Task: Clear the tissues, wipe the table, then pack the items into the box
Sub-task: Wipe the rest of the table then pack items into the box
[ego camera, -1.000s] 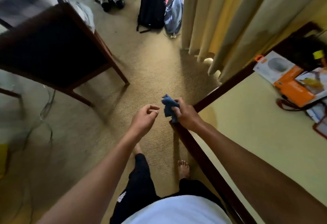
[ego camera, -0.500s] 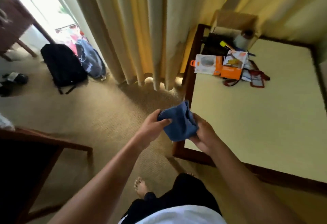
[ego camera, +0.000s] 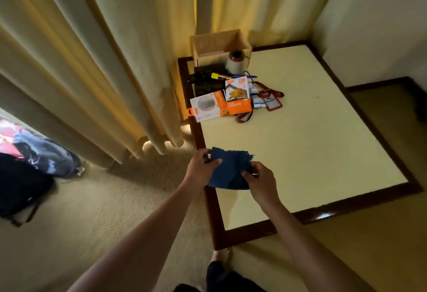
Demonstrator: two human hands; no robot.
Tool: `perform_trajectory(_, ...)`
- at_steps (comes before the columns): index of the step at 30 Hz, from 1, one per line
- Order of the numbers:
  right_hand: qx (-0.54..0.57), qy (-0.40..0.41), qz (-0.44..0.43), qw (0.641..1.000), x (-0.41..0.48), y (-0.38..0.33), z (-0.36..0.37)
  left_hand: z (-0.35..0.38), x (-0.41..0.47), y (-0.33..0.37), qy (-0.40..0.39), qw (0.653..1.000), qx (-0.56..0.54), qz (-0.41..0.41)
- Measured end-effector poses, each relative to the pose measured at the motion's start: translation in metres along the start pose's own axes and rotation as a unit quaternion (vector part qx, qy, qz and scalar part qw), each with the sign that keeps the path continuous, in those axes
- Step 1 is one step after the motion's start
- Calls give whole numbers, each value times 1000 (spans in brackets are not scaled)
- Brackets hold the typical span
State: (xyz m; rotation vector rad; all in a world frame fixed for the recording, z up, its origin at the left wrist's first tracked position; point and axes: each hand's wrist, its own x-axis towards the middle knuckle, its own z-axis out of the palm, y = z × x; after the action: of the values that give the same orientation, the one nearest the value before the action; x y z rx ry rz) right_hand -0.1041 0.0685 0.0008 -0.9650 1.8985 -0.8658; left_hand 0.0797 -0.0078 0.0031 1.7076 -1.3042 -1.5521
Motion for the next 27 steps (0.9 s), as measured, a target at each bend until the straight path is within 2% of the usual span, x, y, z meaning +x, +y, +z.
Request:
perform_trajectory(8,-50,-29,79,995,30,18,-5,5,39,2,-62,995,70,-33)
perform_trajectory(12,-42,-22,90,995,32,20,-11,-13,52,11,-73,992,100,0)
perform_trajectory(15,-57,0,68,996,37,13,-13,-33,72,25,-77,990,113,38)
perform_trajectory(22,-75,119,10,990,95,-73,-10,-85,162,93,-57,975,142,159)
perform_trajectory(27,-113,179,-63,975,167,-163,-4,-111,240,147,4,933,244,264)
